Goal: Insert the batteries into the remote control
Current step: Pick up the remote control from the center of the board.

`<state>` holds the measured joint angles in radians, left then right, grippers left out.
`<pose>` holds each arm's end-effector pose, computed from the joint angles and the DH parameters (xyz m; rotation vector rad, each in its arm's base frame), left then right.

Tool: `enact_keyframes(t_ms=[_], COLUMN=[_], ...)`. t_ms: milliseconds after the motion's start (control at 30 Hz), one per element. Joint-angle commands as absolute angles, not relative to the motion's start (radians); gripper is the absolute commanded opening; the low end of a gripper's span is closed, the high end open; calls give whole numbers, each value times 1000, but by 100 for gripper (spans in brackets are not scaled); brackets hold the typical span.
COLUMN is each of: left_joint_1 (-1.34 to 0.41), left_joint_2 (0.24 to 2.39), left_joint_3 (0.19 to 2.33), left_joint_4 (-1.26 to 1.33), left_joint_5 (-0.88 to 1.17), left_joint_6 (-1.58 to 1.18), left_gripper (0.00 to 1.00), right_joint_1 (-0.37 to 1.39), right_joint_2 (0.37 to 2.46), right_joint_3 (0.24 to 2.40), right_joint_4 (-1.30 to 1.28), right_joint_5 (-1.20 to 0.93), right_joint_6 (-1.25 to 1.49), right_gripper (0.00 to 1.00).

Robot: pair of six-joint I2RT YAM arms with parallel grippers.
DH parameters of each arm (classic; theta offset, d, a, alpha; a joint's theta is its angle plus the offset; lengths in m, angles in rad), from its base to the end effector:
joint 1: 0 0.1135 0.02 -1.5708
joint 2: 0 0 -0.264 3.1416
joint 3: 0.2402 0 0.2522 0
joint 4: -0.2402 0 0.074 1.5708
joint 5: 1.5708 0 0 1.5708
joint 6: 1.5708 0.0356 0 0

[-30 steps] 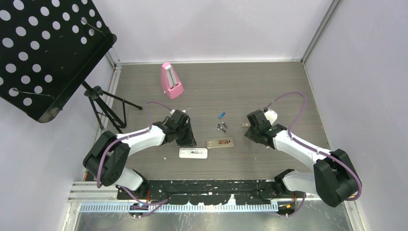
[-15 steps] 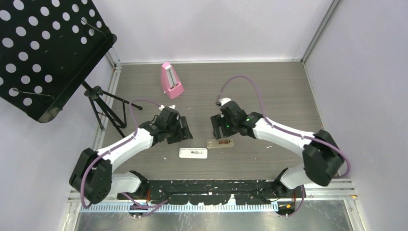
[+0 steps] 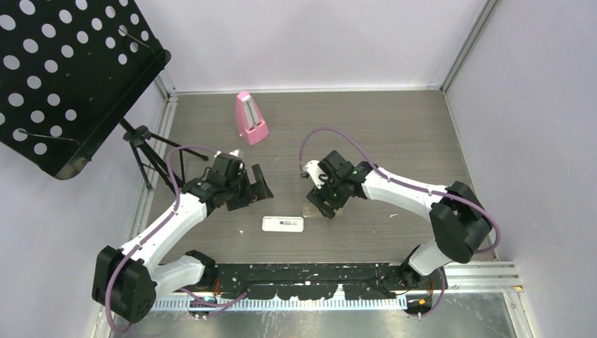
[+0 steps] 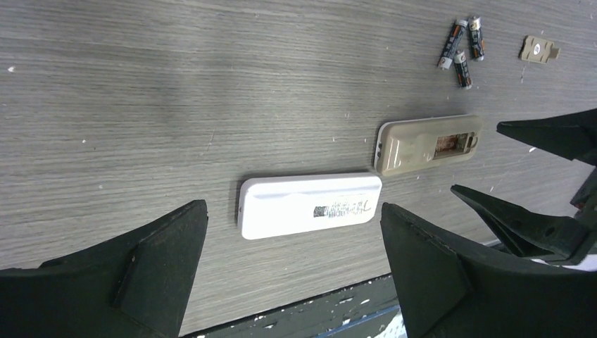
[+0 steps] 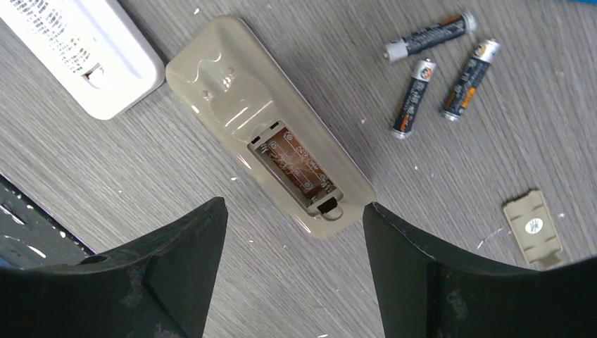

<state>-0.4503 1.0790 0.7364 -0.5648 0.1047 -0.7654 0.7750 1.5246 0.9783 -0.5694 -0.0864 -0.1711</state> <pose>0.1907 -0.0963 0.2342 -0.3596 2.5612 -0.6199 0.2096 0.2096 0.2029 -1.2620 2.4061 0.2992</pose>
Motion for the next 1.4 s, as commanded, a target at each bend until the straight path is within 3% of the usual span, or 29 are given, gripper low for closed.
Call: enact_keyframes(t_ms=[0,600,700,900,1033,1200,1367], left_joint_1=[-424,-394,-394,-394,-394,-407,-475], left_joint_2=[1048,982,977,952,952,991,1061], left_joint_3=[763,746,740,709,667,597,592], left_joint_4=[-582,-635,-636,-611,-508,-218,24], left_joint_5=[180,197,220,257,322,429,385], left_joint_6=[-742,-710,-711,-736,-778,-879,-922], left_gripper=[96,96,96,94,92,88,89], right_joint_1=[776,787,789,798,798,799,841], right_joint_2=[1577,1735,1746,1679,1593,1430,1377], right_joint_3=[1035,1059,1064,997,943,850,849], right_joint_4=[-550,-490,-512,-409,-303,-80,59], right_joint_5=[-167,-141,-148,-117,-121,-149,-143], right_joint_6=[-309,-403,-395,-318,-228,-27,163], right_gripper=[75,71,64,33,27,26,27])
